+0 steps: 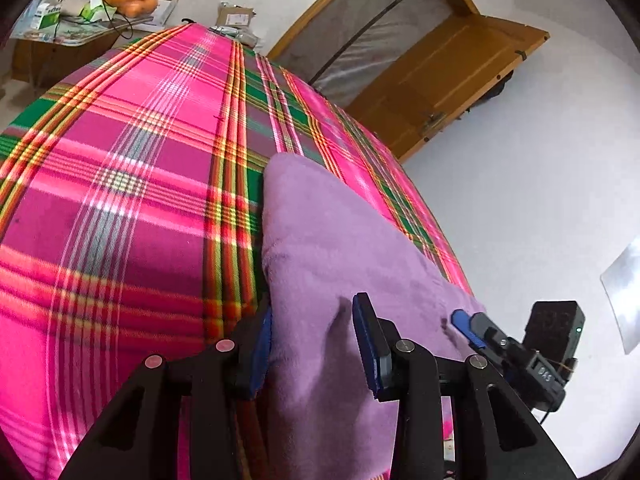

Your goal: Fold clothes

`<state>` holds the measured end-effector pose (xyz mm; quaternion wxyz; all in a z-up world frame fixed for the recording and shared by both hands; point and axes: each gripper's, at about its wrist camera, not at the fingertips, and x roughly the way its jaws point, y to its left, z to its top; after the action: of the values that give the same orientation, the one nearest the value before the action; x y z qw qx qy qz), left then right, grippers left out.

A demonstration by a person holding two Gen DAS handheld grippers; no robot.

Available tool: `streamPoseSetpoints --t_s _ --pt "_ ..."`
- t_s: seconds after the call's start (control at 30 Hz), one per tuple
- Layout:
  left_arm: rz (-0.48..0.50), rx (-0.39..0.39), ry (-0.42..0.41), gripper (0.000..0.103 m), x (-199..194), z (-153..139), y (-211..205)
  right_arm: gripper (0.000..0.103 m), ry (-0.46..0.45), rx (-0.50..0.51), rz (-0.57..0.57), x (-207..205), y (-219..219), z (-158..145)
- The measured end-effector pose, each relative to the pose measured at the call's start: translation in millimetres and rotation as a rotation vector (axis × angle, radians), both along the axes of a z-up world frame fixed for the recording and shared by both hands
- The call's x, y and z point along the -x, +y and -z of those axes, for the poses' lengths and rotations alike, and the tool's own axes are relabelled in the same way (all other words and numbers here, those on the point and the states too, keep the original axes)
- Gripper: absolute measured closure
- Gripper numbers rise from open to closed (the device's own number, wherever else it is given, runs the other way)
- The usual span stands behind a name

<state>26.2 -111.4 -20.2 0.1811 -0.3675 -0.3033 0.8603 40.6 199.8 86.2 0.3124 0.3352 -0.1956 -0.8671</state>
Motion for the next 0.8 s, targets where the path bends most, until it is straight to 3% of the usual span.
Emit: streamPoseSetpoints --t_s 0.2,0.47,0.67,0.8 --pt "0.008 -0.043 -0.028 0.064 7 0 -4 0.066 -0.001 0.038 -0.004 9 0 1" --pt "-0.005 -0.005 0.020 0.064 -28 1 8 0.065 0.021 0.034 -0.047 9 -15 -5" --pt "0.053 -0.019 -0.006 0.064 6 -2 15 0.066 0.002 0.029 -0.050 10 -24 0" --pt "0.054 -0.078 -0.031 0.064 16 -1 12 0.066 0.006 0.017 -0.023 6 -19 0"
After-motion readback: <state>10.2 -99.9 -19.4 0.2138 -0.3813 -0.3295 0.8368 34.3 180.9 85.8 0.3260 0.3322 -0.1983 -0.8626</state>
